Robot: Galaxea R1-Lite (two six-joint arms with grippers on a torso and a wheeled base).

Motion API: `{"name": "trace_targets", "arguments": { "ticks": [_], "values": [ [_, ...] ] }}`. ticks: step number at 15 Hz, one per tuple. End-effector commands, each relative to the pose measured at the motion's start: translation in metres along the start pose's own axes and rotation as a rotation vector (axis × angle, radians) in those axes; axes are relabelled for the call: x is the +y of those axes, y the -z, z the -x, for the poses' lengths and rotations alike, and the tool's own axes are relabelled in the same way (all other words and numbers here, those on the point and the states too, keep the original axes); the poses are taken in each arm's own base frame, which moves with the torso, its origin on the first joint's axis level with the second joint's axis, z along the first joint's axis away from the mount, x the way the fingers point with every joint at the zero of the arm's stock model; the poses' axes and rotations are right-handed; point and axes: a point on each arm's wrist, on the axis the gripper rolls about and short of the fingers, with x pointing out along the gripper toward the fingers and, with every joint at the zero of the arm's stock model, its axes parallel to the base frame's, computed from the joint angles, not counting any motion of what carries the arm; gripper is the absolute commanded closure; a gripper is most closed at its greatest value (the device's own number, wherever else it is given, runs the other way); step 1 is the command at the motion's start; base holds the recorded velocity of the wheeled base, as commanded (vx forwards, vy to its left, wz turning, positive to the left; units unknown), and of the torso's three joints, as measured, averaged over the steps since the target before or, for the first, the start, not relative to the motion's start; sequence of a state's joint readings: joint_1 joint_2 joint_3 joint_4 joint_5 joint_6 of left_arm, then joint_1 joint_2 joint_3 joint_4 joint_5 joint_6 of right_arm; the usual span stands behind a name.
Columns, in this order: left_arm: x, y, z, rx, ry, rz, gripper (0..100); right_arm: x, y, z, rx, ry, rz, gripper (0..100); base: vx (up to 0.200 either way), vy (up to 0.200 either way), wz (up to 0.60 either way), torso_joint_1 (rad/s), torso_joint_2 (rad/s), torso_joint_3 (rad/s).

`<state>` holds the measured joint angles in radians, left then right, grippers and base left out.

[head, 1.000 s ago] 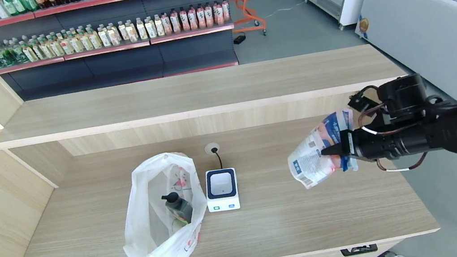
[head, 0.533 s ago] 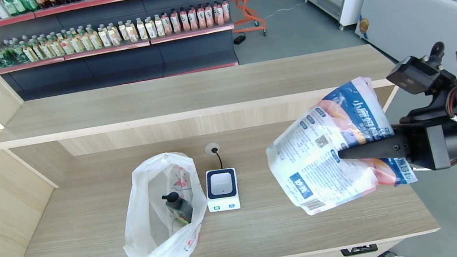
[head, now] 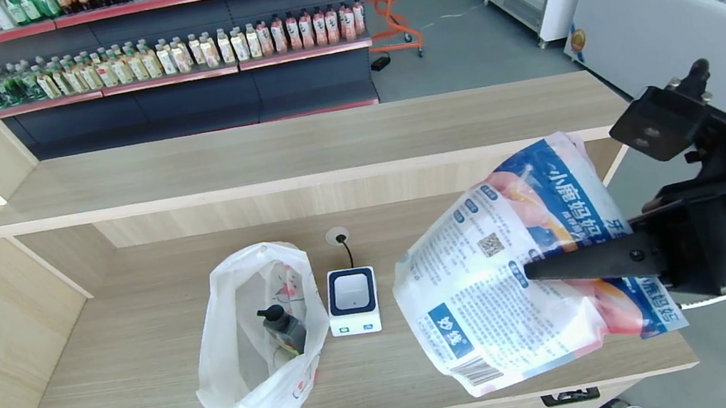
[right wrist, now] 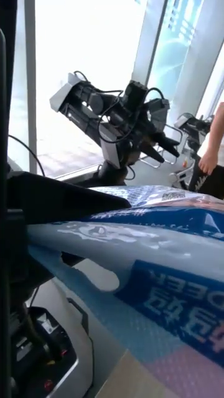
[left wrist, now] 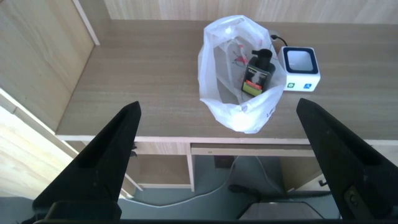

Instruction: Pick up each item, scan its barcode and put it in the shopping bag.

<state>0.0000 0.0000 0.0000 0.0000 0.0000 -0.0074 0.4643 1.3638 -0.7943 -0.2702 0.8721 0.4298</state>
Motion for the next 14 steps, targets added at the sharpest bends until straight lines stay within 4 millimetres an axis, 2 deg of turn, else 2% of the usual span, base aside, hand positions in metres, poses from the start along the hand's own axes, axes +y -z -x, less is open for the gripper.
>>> {"name": "trace_targets", "arguments": {
  "ticks": [1,14],
  "values": [
    [0.0,0.0,-0.0001,0.002,0.0,0.0,0,0.0041,0.0015,-0.0025,0.01,-0.018,0.005,100,0.0,0.0,0.0,0.0,0.0,0.0],
    [0.0,0.0,-0.0001,0.002,0.0,0.0,0,0.0057,0.0006,-0.0016,0.007,-0.021,-0.034,100,0.0,0.0,0.0,0.0,0.0,0.0]
  ]
}}
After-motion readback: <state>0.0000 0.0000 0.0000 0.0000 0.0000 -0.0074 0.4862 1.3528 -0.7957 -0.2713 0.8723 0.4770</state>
